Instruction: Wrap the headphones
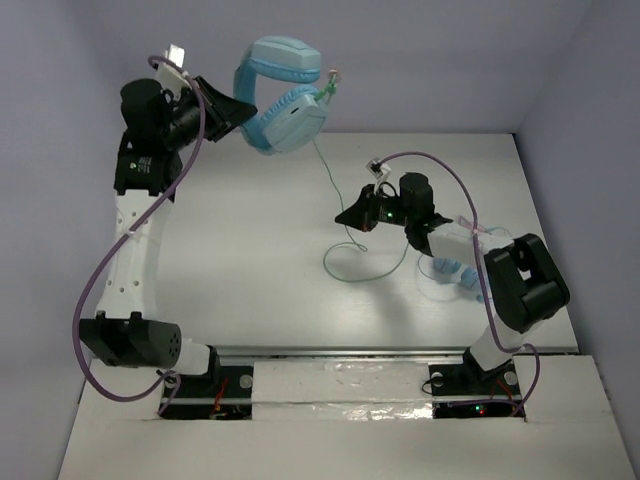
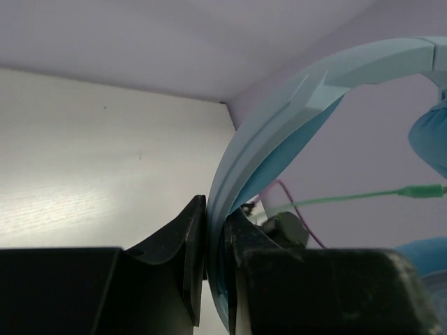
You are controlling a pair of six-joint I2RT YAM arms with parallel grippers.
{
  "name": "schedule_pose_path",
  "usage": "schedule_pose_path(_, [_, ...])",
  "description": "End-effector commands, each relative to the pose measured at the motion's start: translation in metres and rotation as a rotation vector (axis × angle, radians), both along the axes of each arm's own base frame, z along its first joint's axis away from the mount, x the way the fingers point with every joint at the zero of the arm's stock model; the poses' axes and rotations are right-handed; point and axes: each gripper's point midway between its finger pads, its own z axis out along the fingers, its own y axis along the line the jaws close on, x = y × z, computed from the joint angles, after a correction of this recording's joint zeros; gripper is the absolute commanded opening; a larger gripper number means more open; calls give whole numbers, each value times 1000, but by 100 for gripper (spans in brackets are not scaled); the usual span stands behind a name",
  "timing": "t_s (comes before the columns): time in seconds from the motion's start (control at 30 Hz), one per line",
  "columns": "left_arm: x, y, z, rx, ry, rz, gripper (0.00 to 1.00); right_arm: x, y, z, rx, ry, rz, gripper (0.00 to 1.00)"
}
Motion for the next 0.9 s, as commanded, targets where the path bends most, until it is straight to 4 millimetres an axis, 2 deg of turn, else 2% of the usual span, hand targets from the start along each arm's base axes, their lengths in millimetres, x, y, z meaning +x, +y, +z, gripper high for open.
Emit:
schedule_pose_path(0.0, [5, 20, 13, -147, -79, 178, 0, 11, -3, 26, -4, 7, -189, 0])
schedule_pose_path(0.03, [11, 25, -21, -167, -21, 218, 0, 12, -3, 21, -37, 35, -227, 0])
schedule_pose_path(0.07, [15, 35, -21, -202, -41, 286, 0, 8, -5, 7, -91, 89, -257, 0])
schedule_pose_path(0.13, [11, 44, -29, -218, -45, 347, 0, 4, -2, 3, -154, 91, -329, 0])
schedule_pose_path(0.17, [15, 48, -48, -218, -22, 386, 0, -4, -4, -7, -203, 116, -337, 0])
schedule_pose_path(0.2, [14, 51, -53, -217, -23, 407, 0, -5, -9, -3, -226, 101, -386, 0])
schedule_pose_path(0.23, [15, 55, -60, -209, -15, 428, 0, -17, 0, -2, -254, 88, -369, 0])
schedule_pose_path(0.27, [17, 57, -76, -193, 5, 464, 0, -28, -3, -8, -319, 92, -364, 0])
schedule_pose_path(0.3, [16, 55, -83, -163, 6, 476, 0, -32, -9, -10, -368, 80, -403, 0])
schedule_pose_path(0.33, [16, 56, -91, -142, 17, 497, 0, -47, -3, 1, -377, 51, -379, 0])
schedule_pose_path(0.37, [18, 61, -106, -115, 39, 543, 0, -58, -5, 4, -412, 49, -362, 0])
schedule_pose_path(0.4, [18, 56, -116, -93, 52, 540, 0, -61, -9, 9, -431, 31, -386, 0])
schedule_pose_path(0.43, [20, 58, -133, -47, 82, 563, 0, -73, -10, 24, -446, 5, -375, 0])
schedule_pose_path(0.53, [18, 50, -157, 62, 114, 565, 0, -84, -16, 47, -459, -29, -364, 0])
schedule_pose_path(0.57, [15, 51, -171, 107, 145, 582, 0, -93, -20, 51, -488, -39, -337, 0])
schedule_pose_path(0.6, [13, 46, -180, 141, 157, 577, 0, -96, -16, 69, -470, -60, -321, 0])
schedule_pose_path(0.63, [7, 33, -189, 175, 169, 549, 0, -97, -17, 73, -481, -68, -313, 0])
schedule_pose_path(0.7, [1, 29, -210, 261, 202, 546, 0, -102, -22, 76, -539, -74, -294, 0])
schedule_pose_path(0.73, [-4, 22, -220, 295, 224, 524, 0, -99, -23, 92, -530, -95, -302, 0])
schedule_pose_path(0.83, [-12, 13, -245, 404, 263, 467, 0, -100, -24, 108, -538, -136, -292, 0])
schedule_pose_path(0.87, [-17, 4, -249, 438, 272, 431, 0, -100, -24, 111, -543, -150, -286, 0])
